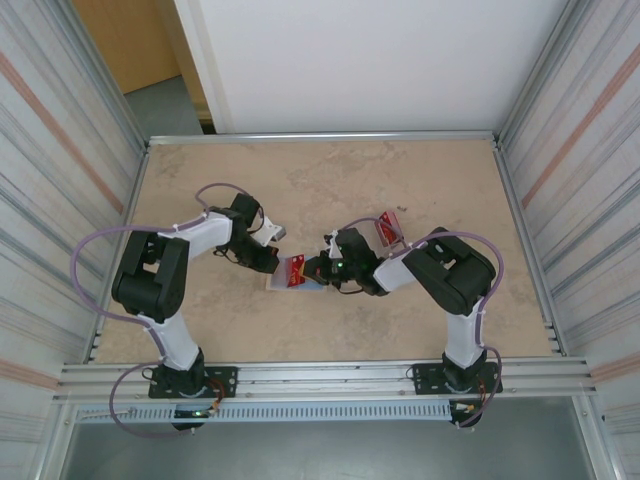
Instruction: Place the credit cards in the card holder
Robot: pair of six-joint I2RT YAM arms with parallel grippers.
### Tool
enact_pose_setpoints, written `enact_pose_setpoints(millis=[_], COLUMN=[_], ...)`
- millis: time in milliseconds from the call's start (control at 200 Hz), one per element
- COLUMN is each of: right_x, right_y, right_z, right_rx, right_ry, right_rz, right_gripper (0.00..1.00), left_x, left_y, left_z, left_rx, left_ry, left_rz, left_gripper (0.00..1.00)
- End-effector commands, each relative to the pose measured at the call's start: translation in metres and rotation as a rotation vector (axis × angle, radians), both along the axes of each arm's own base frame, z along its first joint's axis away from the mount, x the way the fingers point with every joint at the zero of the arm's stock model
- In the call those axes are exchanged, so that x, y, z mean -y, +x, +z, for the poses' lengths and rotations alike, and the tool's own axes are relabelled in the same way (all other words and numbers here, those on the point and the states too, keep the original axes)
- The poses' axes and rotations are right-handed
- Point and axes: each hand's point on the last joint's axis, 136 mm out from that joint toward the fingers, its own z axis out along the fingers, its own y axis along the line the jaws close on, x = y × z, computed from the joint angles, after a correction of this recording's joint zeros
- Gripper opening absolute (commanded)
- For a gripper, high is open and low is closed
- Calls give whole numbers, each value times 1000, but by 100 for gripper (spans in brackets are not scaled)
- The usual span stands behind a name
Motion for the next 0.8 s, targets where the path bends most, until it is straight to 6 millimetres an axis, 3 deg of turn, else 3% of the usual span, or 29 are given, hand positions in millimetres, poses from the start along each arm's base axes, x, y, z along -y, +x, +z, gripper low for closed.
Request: enact_pose_setpoints(millis=[0,246,376,797], right_x=[6,11,8,6], right_y=[-1,-2,-4,-7], right_z=[-17,-19,-21,-20], right_rx=[-33,-62,-69,-60], right_ry=[-53,-64,-76,-121], right_rz=[-40,-82,-74,-80], right_gripper=[0,0,0,5], left_x=[-2,-15,-22,-1], left_y=[-4,5,6,-15], left_z=[10,18,20,2], left_rx=[5,30,-34,-166], left_ry=[-12,20,-7,-90], left_rz=[8,32,127,169], left_gripper=[0,0,0,3])
